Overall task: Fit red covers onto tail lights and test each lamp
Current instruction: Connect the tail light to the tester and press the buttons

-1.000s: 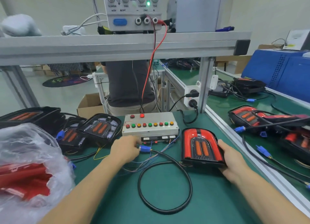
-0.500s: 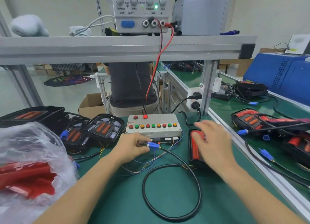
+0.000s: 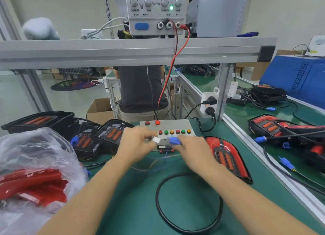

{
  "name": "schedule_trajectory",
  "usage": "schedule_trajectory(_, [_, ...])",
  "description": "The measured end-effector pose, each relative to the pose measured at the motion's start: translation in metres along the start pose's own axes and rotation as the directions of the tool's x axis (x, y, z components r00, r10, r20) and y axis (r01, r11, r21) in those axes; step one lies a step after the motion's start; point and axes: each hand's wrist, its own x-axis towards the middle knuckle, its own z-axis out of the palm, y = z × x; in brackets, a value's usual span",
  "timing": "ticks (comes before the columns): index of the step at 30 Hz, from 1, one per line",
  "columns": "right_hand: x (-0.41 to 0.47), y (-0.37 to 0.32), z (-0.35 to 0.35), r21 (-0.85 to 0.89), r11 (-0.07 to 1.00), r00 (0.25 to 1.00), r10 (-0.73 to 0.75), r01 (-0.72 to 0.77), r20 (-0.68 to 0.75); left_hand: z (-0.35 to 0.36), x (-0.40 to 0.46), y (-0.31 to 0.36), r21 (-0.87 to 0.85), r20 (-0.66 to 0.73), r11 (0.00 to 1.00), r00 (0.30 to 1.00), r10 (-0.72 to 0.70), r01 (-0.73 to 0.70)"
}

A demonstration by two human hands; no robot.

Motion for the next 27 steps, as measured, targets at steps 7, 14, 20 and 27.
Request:
schedule_trajectory(7, [0.009,0.056,-0.015,0.655,0.699,0.922,0.387,-0.288,-0.008,0.006,-0.022,-0.005,0.375,0.248,0.916,0.968,0.049,-0.142])
schedule_trajectory(14, [0.019,0.103,-0.045,0.983,0.16,0.688,0.724,-0.085,-0.058,0.03,-0.058,0.051,-0.148,0.493,0.912,0.771,0.404,-0.383])
schedule_trajectory(20, [-0.008,0.15,-0.031,0.876,0.331,0.598,0.799,-0.351,-0.062,0.065,-0.056,0.068,-0.083,0.458,0.934,0.819,0.345,-0.347])
schedule_trajectory(27, [-0.036,0.148,0.009,0.499,0.544,0.668,0.738,-0.674,0.098,0.093,-0.058,0.08,-0.19,0.428,0.959,0.861,0.275,-0.211])
